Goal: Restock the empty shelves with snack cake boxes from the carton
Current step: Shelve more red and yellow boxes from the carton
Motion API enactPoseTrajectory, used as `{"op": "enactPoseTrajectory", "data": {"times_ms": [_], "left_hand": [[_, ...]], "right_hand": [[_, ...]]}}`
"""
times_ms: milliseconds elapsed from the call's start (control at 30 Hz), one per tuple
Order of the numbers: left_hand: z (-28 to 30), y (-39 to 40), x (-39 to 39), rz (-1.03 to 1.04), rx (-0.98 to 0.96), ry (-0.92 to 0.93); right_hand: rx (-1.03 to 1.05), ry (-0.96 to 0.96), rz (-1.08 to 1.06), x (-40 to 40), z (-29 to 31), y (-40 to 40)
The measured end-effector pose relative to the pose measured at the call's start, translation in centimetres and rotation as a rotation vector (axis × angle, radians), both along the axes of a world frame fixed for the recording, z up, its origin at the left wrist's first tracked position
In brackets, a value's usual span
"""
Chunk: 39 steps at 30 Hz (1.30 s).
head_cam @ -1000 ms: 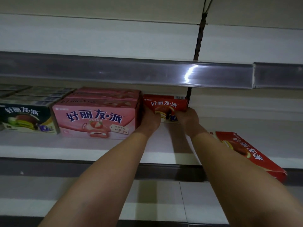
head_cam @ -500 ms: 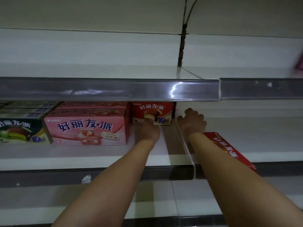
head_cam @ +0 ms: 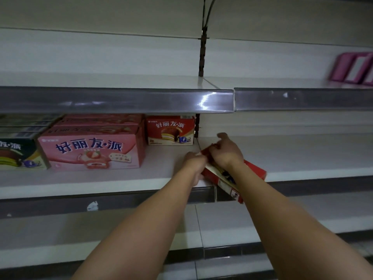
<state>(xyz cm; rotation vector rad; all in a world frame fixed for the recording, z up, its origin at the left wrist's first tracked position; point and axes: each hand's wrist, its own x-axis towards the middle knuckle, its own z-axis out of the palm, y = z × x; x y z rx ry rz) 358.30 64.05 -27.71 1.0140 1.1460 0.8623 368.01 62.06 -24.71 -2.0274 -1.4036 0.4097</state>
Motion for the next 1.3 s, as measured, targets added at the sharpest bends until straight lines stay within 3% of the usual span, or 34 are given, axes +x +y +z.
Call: {"op": "enactPoseTrajectory", "data": {"times_ms": [67,133,167,200,267,333,367,433,567,633,833,1033,1300], "left_hand": [[0.1,0.2,-1.5,0.119,-0.030,-0.093],[0.0,0.7,-3.1,0.319,0.004,-0.155],[-0.1,1.0,-3.9,0.419,0.030,-0.202],[0.0,1.1,-4.6,0.496,0.057,-0.252],[-0.1,1.6,-5.8,0.590,0.105,-0.331],[-0.4,2.0,-6.6,0.610,0.131,-0.361],[-0.5,2.1,-6.8,0.604,0.143,-0.355],[-1.2,2.5,-7.1,0.589,0.176,-0.253],[-1.4,3.2,-7.5,0.482,0.204,0.412],[-0.4,3.3,-7.2,0.439,0.193,0.547],[-0.3,4.9,-6.8,0.475,0.144,0.420],[-1.0,6.6,-6.7,0.501,0.227,0.238],[-1.4,8.9,-7.2,0.363,0.263,0.094]], "right_hand": [[0.038,-0.128,0.016,-1.4,0.2,0.2],[0.090,-0.347,-0.124,-2.3,0.4,0.4],[0.117,-0.367,-0.210,-2.6,0.5,0.3],[0.122,-0.304,-0.287,-2.8,0.4,0.4],[0.066,0.079,-0.356,-2.7,0.2,0.8],[-0.008,0.560,-0.225,-2.7,-0.5,1.5],[-0.017,0.646,-0.143,-2.8,-0.7,1.7],[0.025,0.561,-0.051,-3.0,-1.3,2.4],[0.190,0.407,-0.070,-3.1,-1.7,3.7],[0.246,0.389,-0.077,-3.0,-2.1,4.4],[0.289,0.288,-0.004,-3.2,-2.9,6.6],[0.281,0.101,-0.054,-4.1,-3.4,8.7],[0.252,0.277,-0.059,-4.7,-2.9,10.5]]}}
